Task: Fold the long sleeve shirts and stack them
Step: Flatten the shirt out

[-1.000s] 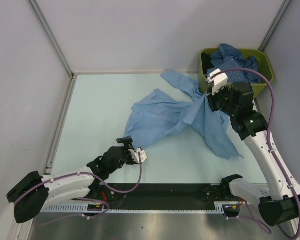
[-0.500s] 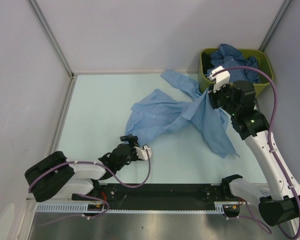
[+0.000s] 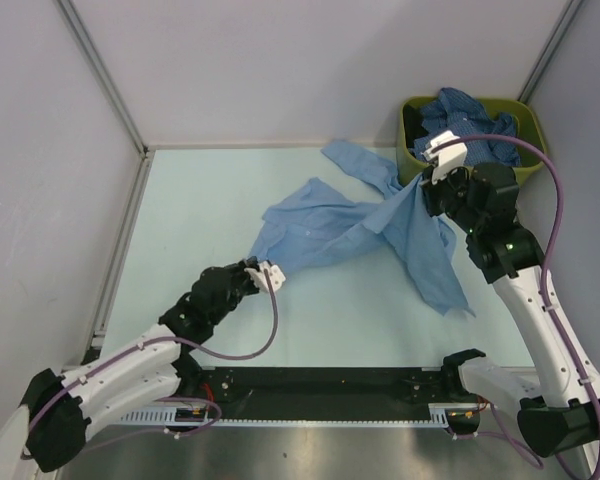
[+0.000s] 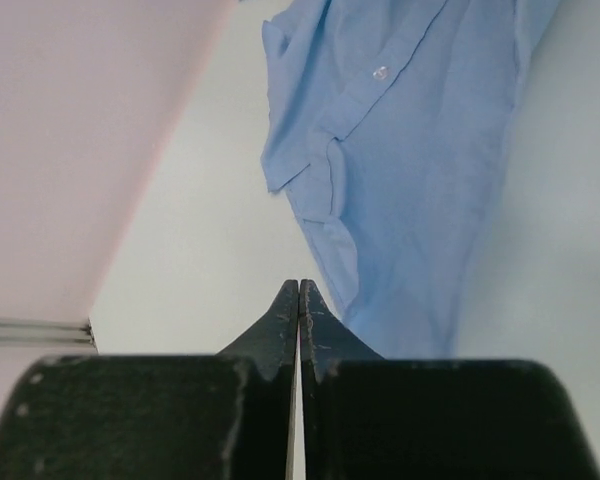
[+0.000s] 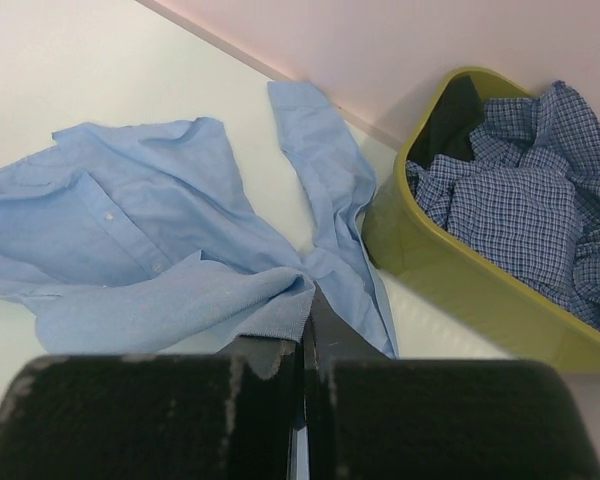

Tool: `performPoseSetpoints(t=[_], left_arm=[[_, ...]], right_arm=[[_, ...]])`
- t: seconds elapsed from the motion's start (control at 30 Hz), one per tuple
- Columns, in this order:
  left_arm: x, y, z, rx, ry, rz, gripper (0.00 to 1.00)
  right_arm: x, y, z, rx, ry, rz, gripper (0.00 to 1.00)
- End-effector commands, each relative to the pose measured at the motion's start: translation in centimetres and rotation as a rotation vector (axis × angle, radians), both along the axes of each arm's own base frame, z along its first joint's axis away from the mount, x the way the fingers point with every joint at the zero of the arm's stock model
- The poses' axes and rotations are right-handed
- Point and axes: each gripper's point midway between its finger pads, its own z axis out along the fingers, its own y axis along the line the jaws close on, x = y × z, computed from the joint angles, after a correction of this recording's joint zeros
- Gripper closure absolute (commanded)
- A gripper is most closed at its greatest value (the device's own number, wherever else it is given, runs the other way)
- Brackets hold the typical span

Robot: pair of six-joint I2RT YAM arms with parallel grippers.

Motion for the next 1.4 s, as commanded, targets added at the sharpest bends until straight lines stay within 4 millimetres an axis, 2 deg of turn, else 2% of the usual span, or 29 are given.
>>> performPoseSetpoints(t=[0.0, 0.03, 0.07, 0.1, 0.13, 0.17, 0.2, 0.23, 0.27, 0.3, 0.33, 0.37, 0.4, 0.57, 0.7, 0.77, 0.87, 0.9, 0.97, 1.0, 1.03, 1.07, 1.1, 1.17, 1.2, 1.23, 1.27, 1.33, 1.37], left_arm=[[0.6, 0.9, 0.6, -0.037, 0.157, -0.011, 1.0], [1.0, 1.0, 1.0, -0.04, 0.197, -0.007, 1.0], [1.6, 2.0, 1.1, -0.05, 0.231, 0.021, 1.0], [0.8, 0.7, 1.0, -0.065, 0.298, -0.08, 1.0], [-0.3, 0.8, 0.7, -0.036, 0.397, -0.11, 0.96], [-0.9, 0.8, 0.1, -0.034, 0.455, -0.141, 0.87], [-1.6, 0.5, -0.2, -0.039, 0.479, -0.167, 0.75], [-2.4, 0.2, -1.1, -0.051, 0.496, -0.184, 0.4], [-2.5, 0.2, -1.0, -0.068, 0.468, -0.165, 0.21], [-2.4, 0.1, -1.6, -0.094, 0.466, -0.113, 0.12], [-1.8, 0.9, -2.5, -0.063, 0.428, -0.04, 0.09], [-2.5, -0.1, -2.7, -0.051, 0.429, -0.07, 0.08], [-2.6, -0.2, -2.9, -0.067, 0.435, -0.063, 0.07], [-1.6, -0.6, -3.3, -0.046, 0.382, -0.076, 0.06], [-0.9, -0.9, -5.4, 0.054, 0.384, -0.118, 0.08], [-0.2, -1.2, -6.2, 0.085, 0.394, -0.127, 0.16], [0.7, -1.4, -6.8, 0.096, 0.423, -0.118, 0.46], [1.8, -1.4, -6.0, 0.075, 0.394, -0.091, 0.66], [3.5, -0.1, -5.5, 0.025, 0.423, 0.008, 0.85], [4.2, -0.1, -4.1, -0.001, 0.455, 0.025, 1.0], [5.2, 1.4, -3.4, -0.033, 0.481, 0.08, 1.0], [5.7, 1.9, -2.5, -0.075, 0.506, 0.112, 1.0], [6.7, 2.7, -0.1, -0.123, 0.513, 0.13, 1.0], [7.1, 3.3, 3.1, -0.187, 0.499, 0.14, 1.0], [7.3, 3.3, 6.0, -0.213, 0.479, 0.126, 1.0], [7.5, 3.9, 7.5, -0.229, 0.463, 0.135, 1.0], [7.4, 4.1, 10.7, -0.246, 0.426, 0.129, 1.0], [7.4, 4.5, 13.9, -0.247, 0.368, 0.133, 1.0], [7.2, 4.9, 15.3, -0.239, 0.338, 0.142, 1.0]], right_arm=[[0.0, -0.4, 4.5, 0.034, -0.142, -0.007, 1.0], [0.0, -0.5, 4.8, 0.037, -0.153, -0.007, 1.0], [0.0, -0.4, 5.3, 0.041, -0.166, -0.004, 1.0], [0.2, -0.4, 5.5, 0.041, -0.171, -0.002, 1.0], [0.3, -0.4, 5.7, 0.043, -0.175, -0.002, 1.0], [0.5, -0.2, 5.6, 0.043, -0.171, 0.005, 1.0], [0.5, -0.1, 5.6, 0.042, -0.171, 0.013, 1.0], [0.8, 0.0, 5.5, 0.044, -0.169, 0.017, 1.0], [0.9, 0.1, 5.4, 0.045, -0.168, 0.017, 1.0], [1.1, 0.1, 5.4, 0.05, -0.168, 0.015, 1.0], [1.3, 0.2, 5.3, 0.058, -0.165, 0.015, 1.0], [1.5, 0.3, 5.3, 0.064, -0.161, 0.014, 1.0], [1.8, 0.4, 5.1, 0.066, -0.157, 0.016, 1.0], [2.8, 0.5, 5.0, 0.066, -0.158, 0.006, 1.0], [3.1, 0.6, 4.9, 0.066, -0.16, 0.009, 1.0], [3.1, 0.4, 4.9, 0.064, -0.16, 0.004, 1.0], [3.2, 0.0, 5.1, 0.06, -0.168, -0.006, 1.0], [3.2, -0.2, 5.2, 0.057, -0.171, -0.012, 1.0], [3.1, -0.5, 5.5, 0.057, -0.177, -0.016, 1.0], [3.1, -0.9, 5.5, 0.053, -0.179, -0.025, 1.0], [3.0, -0.9, 5.8, 0.054, -0.187, -0.02, 1.0], [2.9, -1.0, 6.1, 0.055, -0.196, -0.019, 1.0], [2.9, -1.1, 6.4, 0.054, -0.205, -0.017, 1.0], [2.7, -1.1, 8.0, 0.061, -0.241, -0.012, 1.0], [2.7, -1.1, 8.9, 0.066, -0.263, -0.013, 1.0], [2.6, -1.2, 9.9, 0.078, -0.284, -0.017, 1.0], [2.5, -1.3, 11.4, 0.088, -0.319, -0.023, 1.0], [2.5, -1.4, 13.9, 0.117, -0.387, -0.035, 1.0], [2.3, -1.5, 15.7, 0.127, -0.428, -0.034, 1.0]])
